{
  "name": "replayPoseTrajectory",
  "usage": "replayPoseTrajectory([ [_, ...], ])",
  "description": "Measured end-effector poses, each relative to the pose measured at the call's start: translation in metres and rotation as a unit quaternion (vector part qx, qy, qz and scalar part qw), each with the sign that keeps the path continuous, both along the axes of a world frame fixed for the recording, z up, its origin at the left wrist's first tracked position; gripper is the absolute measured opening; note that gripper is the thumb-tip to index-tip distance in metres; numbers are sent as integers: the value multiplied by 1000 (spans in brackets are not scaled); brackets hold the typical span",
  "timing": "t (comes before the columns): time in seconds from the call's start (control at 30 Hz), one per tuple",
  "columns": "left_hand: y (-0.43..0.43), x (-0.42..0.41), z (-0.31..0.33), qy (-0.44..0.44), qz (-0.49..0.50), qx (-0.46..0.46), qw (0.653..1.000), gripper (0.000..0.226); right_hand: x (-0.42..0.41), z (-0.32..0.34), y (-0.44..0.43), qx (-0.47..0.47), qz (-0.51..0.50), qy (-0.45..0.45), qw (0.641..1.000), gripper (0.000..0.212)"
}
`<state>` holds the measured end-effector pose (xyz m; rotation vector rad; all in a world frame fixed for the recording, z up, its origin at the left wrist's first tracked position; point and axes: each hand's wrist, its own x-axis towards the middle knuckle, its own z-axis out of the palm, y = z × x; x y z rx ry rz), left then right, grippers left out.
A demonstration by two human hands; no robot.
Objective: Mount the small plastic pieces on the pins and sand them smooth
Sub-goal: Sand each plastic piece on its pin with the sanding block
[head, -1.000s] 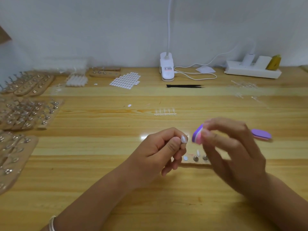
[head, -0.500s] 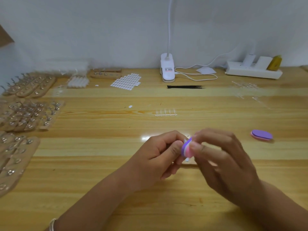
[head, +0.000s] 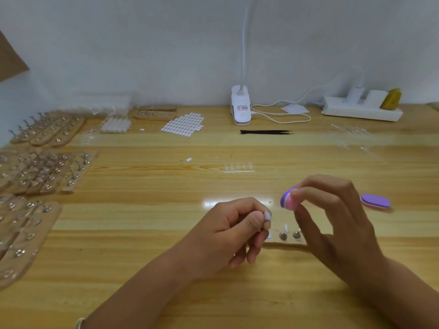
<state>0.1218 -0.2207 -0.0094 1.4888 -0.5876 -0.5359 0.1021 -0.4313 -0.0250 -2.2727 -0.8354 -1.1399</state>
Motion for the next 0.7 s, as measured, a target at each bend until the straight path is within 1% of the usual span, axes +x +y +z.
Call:
replayPoseTrajectory([
  [0.07, -1, 0, 0, 4, 0, 0, 1000, 19, -6, -2, 11, 9, 36, -11, 999, 25],
  [0.13, -1, 0, 0, 6, -3, -7, 1000, 21, -10, -6, 19, -29, 65, -26, 997, 29],
  [0.2, 0, 0, 1, 6, -4, -14, 1000, 22, -5, -7, 12, -66, 42, -28, 997, 34],
  [0.3, 2, 2, 1, 16, 4, -21, 1000, 22, 3, -2, -3, -38, -10, 9, 999, 37],
  [0.4, 0, 3, 0, 15, 7, -20, 1000, 22, -4, -2, 8, -3, 28, 0, 1000, 28],
  [0.5, -1, 2, -1, 12, -6, -18, 1000, 23, -8, -7, 17, -39, 67, -29, 997, 32],
  [0.6, 0, 2, 0, 16, -3, -20, 1000, 23, -1, -4, -2, -61, 24, -28, 997, 42],
  [0.67, 1, 3, 0, 19, 5, -20, 1000, 22, 0, -2, -10, -48, 6, -32, 998, 40],
  [0.7, 0, 3, 0, 16, 7, -17, 1000, 21, -1, -2, -8, -37, 13, -38, 998, 37],
])
